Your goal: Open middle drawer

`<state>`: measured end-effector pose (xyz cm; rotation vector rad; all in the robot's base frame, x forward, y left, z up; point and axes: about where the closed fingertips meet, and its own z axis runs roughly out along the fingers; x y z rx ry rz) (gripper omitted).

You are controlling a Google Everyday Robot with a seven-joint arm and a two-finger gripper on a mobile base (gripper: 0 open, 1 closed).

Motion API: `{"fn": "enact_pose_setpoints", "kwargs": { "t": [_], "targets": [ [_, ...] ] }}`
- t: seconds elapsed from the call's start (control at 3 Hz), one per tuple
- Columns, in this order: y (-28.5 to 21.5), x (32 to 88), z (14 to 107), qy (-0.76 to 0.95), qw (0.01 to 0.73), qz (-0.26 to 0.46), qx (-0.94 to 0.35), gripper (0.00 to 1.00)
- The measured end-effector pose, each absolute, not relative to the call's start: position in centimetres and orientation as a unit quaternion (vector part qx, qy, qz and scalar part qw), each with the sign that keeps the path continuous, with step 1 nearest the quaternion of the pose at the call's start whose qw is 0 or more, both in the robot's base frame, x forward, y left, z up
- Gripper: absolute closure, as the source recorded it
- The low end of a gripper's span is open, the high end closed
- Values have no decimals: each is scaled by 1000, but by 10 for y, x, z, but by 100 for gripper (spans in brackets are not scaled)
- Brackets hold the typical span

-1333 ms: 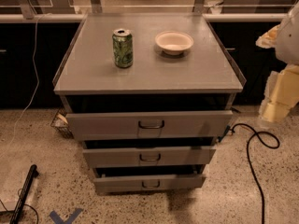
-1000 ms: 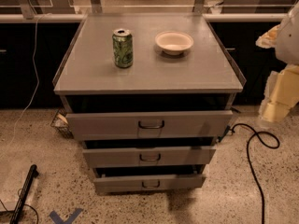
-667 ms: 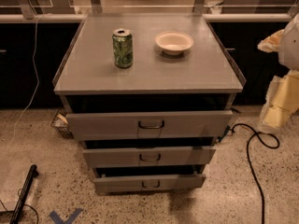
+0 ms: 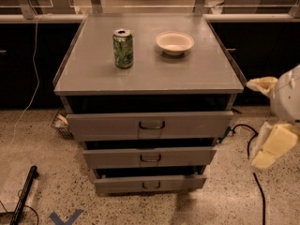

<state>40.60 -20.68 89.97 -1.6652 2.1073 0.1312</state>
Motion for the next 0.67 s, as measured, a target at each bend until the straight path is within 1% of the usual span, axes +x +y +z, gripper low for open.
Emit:
{"fn": "enact_pose_setpoints", "kwargs": {
  "t": [0.33,0.67],
  "targets": [
    [-202,392,853,757,235,84,-604,0],
    [-192,400,811,752,229,100,-610,0]
  ]
}}
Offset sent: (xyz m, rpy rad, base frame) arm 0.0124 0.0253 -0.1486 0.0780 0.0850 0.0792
